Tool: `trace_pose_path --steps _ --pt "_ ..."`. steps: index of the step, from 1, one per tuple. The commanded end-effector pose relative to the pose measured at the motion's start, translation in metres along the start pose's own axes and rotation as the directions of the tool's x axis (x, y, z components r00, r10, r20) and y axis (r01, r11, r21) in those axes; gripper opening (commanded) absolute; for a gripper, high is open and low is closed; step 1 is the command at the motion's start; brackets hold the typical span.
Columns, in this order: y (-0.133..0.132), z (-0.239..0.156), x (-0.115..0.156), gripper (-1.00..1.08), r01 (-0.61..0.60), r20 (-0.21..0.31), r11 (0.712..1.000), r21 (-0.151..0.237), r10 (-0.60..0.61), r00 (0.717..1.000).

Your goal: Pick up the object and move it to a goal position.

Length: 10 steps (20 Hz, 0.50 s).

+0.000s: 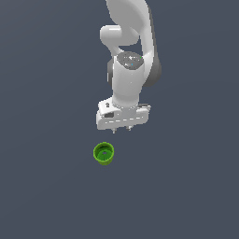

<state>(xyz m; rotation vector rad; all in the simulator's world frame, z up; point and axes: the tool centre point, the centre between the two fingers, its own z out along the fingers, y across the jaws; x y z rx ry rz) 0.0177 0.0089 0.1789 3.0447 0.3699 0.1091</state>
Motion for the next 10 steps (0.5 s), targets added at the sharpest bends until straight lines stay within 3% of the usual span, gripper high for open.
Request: trace_pose_path --steps 1,5,10 --pt "0.006 0.006 0.0 0.28 0.067 -0.003 0.998 -0.023 -0.067 0.998" --pt "0.016 0.018 -0.001 0.28 0.202 -0.002 0.977 -0.067 -0.202 0.979" --pt "0.028 0.034 -0.003 0.28 0.383 0.015 0.916 -0.12 -0.384 0.923"
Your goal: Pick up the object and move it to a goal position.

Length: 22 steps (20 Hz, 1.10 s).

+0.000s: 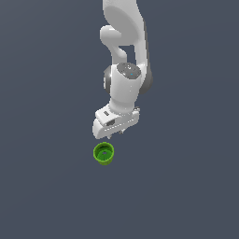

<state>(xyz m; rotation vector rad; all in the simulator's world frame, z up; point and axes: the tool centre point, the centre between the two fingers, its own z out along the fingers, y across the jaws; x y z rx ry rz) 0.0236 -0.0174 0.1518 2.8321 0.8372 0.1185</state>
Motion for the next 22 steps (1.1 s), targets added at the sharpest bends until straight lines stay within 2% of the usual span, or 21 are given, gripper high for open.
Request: trace_pose_path --steps 1,5,12,17,22 --pt "0.004 0.008 -0.003 0.28 0.099 0.001 0.995 -0.026 -0.099 0.995" --pt "0.009 0.022 -0.006 0.28 0.253 0.01 0.965 -0.062 -0.253 0.967" --pt "0.013 0.04 -0.012 0.28 0.472 0.033 0.875 -0.104 -0.471 0.881" --pt "0.014 0.049 -0.014 0.28 0.565 0.047 0.817 -0.118 -0.564 0.825" --pt "0.014 0.053 -0.015 0.28 0.611 0.054 0.782 -0.124 -0.61 0.791"
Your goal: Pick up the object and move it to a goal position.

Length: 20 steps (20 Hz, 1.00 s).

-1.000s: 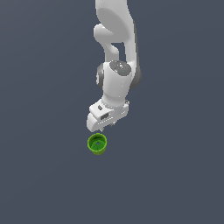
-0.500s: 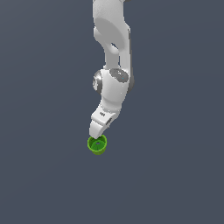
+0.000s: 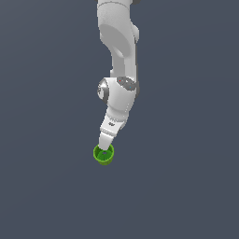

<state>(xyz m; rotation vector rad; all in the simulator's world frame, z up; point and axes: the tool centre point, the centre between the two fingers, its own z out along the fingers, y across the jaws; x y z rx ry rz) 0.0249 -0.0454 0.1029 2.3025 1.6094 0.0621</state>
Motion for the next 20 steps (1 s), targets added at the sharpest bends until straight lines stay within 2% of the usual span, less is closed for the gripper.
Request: trace_pose_path --steps 1,18,19,20 --pt "0.0 0.001 0.0 0.28 0.022 0.0 1.0 -0.004 -0.022 1.0" --pt "-0.001 0.032 0.0 0.28 0.027 0.0 1.0 -0.004 -0.027 1.0" --pt "-0.001 0.032 0.0 -1.0 0.027 0.0 1.0 -0.004 -0.027 1.0" --pt "-0.001 0.032 0.0 -1.0 0.027 0.0 1.0 -0.004 -0.027 1.0"
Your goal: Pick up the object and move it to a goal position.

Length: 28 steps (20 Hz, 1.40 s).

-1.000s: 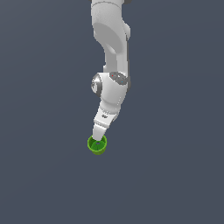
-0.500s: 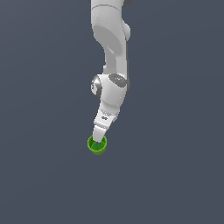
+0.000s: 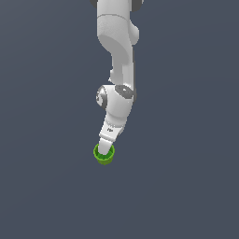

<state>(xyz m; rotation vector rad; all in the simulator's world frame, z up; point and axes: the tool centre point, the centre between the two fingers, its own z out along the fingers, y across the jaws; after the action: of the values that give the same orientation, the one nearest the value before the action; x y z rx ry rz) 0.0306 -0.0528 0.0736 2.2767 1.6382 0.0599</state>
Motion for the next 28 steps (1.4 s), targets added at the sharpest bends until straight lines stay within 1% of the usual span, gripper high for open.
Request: trace_pose_path --steps 1,11,16,22,28 --pt "0.0 0.001 0.0 -1.0 0.0 0.0 1.0 0.001 0.0 1.0" --pt "0.001 -0.001 0.0 -1.0 0.0 0.0 1.0 -0.001 0.0 1.0" --pt "0.002 -0.012 -0.004 -1.0 0.0 0.0 1.0 -0.001 0.0 1.0" --pt "0.006 -0.041 -0.015 -1.0 0.001 0.0 1.0 -0.001 -0.001 1.0" --pt "0.013 -0.089 -0.032 -1.0 0.003 0.0 1.0 -0.001 -0.003 1.0"
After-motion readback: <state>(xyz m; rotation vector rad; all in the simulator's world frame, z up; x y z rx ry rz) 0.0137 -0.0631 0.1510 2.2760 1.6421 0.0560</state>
